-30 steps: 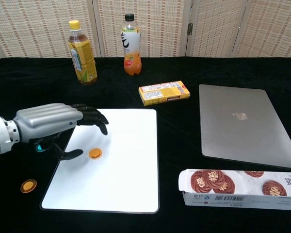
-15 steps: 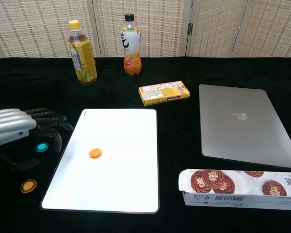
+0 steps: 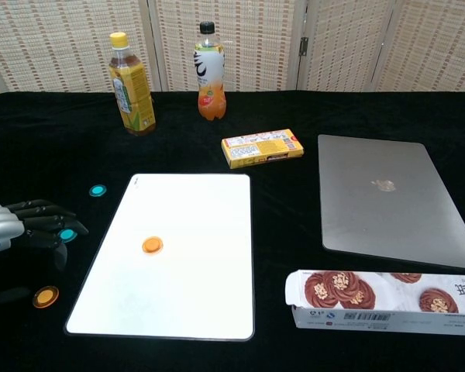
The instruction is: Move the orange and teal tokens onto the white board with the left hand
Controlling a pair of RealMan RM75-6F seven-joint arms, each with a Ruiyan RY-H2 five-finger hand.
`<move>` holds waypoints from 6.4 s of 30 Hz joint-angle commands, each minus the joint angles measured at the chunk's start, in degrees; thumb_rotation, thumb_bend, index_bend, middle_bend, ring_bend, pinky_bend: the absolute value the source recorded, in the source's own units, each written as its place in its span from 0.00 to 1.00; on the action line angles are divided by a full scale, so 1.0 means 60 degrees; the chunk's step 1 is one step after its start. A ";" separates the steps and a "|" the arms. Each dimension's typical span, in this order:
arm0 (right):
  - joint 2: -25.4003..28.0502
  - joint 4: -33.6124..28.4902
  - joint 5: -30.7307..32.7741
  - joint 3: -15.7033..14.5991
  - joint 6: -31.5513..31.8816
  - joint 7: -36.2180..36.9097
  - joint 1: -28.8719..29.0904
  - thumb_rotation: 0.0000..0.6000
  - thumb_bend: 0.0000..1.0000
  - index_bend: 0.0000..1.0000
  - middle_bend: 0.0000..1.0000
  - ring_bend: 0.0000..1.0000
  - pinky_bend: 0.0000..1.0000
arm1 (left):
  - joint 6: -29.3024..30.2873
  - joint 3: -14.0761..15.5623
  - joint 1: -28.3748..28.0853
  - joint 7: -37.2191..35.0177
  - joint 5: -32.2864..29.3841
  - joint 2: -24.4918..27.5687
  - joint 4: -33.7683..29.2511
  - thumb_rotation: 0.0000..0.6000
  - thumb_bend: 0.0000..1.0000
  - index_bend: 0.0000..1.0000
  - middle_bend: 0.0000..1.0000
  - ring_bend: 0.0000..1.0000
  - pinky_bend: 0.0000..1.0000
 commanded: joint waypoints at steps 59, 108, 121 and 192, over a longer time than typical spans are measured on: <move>0.0042 -0.0176 -0.0038 -0.0021 0.0152 -0.0153 -0.0085 1.00 0.17 0.00 0.00 0.00 0.00 | -0.0062 -0.0260 -0.0109 -0.0515 -0.0072 -0.0380 0.0311 1.00 0.46 0.52 0.18 0.10 0.00; 0.0042 0.0157 0.0141 0.0026 0.0215 0.0247 -0.0196 1.00 0.17 0.00 0.00 0.00 0.00 | -0.2225 -0.1596 -0.1779 0.0346 -0.1978 -0.1388 0.0283 1.00 0.45 0.38 0.16 0.05 0.00; 0.0034 0.0202 0.0110 0.0038 0.0198 0.0319 -0.0172 1.00 0.17 0.00 0.00 0.00 0.00 | -0.1172 -0.1680 -0.1058 -0.0123 -0.2328 -0.0748 0.0270 1.00 0.46 0.39 0.14 0.04 0.00; 0.0085 -0.0110 -0.0030 0.0024 0.0305 -0.0020 -0.0195 1.00 0.17 0.00 0.00 0.00 0.00 | -0.0772 -0.1485 -0.0481 -0.1664 -0.1868 -0.1889 0.2519 1.00 0.46 0.53 0.17 0.07 0.00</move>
